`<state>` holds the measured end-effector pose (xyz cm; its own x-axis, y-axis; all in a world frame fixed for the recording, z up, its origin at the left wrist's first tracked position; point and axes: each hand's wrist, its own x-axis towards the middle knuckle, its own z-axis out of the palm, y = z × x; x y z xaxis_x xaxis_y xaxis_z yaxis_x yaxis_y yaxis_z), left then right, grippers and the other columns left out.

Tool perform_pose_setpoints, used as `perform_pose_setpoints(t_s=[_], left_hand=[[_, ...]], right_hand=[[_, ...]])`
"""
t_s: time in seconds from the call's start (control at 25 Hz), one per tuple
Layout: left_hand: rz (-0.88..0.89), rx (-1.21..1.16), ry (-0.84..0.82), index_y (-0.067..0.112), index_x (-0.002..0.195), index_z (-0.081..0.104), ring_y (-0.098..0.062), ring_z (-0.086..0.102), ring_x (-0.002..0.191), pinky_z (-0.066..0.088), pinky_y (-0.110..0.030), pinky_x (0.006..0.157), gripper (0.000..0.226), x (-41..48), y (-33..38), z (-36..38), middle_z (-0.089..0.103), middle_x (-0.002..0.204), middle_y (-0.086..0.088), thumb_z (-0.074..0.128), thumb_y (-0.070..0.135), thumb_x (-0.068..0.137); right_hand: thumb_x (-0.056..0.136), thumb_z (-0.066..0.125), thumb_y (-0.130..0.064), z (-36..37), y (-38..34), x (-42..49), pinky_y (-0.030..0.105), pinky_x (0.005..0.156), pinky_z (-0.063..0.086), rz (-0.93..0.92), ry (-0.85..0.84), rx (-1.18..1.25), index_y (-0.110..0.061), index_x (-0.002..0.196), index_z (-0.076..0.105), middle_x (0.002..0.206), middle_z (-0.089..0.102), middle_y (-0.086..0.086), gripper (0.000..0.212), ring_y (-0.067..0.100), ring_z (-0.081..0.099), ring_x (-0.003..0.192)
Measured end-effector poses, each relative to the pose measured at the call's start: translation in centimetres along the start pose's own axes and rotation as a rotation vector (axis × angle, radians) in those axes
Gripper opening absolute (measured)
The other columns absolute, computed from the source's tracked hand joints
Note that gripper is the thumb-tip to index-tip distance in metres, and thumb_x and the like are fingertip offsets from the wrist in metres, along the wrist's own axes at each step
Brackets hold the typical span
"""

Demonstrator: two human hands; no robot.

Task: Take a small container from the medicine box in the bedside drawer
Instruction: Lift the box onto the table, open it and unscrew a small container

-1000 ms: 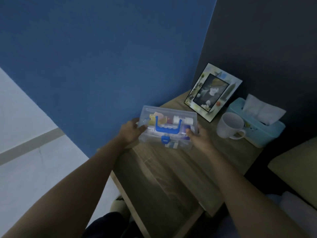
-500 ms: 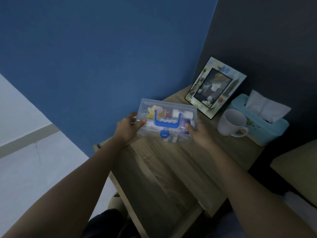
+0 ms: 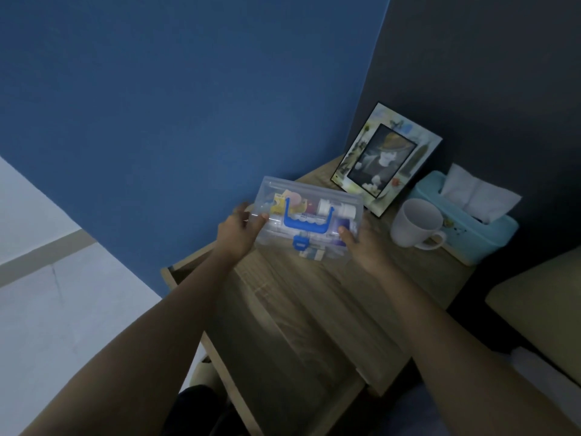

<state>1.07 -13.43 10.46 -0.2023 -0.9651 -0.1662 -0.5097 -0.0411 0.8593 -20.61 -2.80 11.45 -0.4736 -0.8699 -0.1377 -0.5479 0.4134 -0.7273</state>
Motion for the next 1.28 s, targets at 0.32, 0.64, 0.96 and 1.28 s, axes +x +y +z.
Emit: perform_pose_setpoints(t_s=[0.32, 0.64, 0.96, 1.28], left_hand=[[-0.345, -0.434, -0.016, 0.011, 0.139, 0.033, -0.016, 0.055, 0.103, 0.044, -0.030, 0.081, 0.086, -5.3, 0.5, 7.4, 0.053, 0.137, -0.010, 0.062, 0.061, 0.076], [-0.305, -0.390, -0.082, 0.013, 0.097, 0.066, -0.020, 0.065, 0.096, 0.053, -0.034, 0.083, 0.040, -3.3, 1.7, 9.0, 0.070, 0.100, -0.006, 0.062, 0.050, 0.081], [-0.372, -0.560, -0.007, 0.010, 0.115, 0.049, -0.020, 0.060, 0.098, 0.053, -0.038, 0.084, 0.036, -4.5, 0.4, 9.1, 0.061, 0.105, -0.003, 0.065, 0.017, 0.083], [-0.161, -0.336, 0.123, 0.018, 0.152, 0.012, -0.027, 0.035, 0.139, 0.033, -0.031, 0.106, 0.082, -2.5, 2.2, 4.8, 0.032, 0.155, -0.010, 0.047, 0.000, 0.080]], right_hand=[[0.100, 0.030, -0.039, -0.7, 0.5, 0.3, 0.040, 0.119, 0.002, -0.254, -0.195, -0.461, -0.024, 0.149, 0.010, 0.160, -0.002, 0.001, 0.055, 0.026, -0.011, 0.147], [0.099, 0.038, -0.034, -0.9, 0.5, 1.3, 0.038, 0.118, 0.004, -0.209, -0.125, -0.539, -0.018, 0.149, 0.012, 0.161, 0.001, 0.008, 0.059, 0.031, -0.007, 0.147], [0.093, 0.050, -0.040, -1.3, 1.4, 1.7, 0.043, 0.118, 0.007, -0.244, -0.139, -0.483, -0.021, 0.149, 0.013, 0.160, 0.002, 0.006, 0.070, 0.031, -0.007, 0.146], [0.089, 0.051, -0.049, -3.7, -0.2, 2.3, 0.043, 0.107, 0.038, -0.412, -0.130, -0.855, -0.021, 0.148, 0.017, 0.157, 0.024, 0.008, 0.074, 0.030, 0.028, 0.141]])
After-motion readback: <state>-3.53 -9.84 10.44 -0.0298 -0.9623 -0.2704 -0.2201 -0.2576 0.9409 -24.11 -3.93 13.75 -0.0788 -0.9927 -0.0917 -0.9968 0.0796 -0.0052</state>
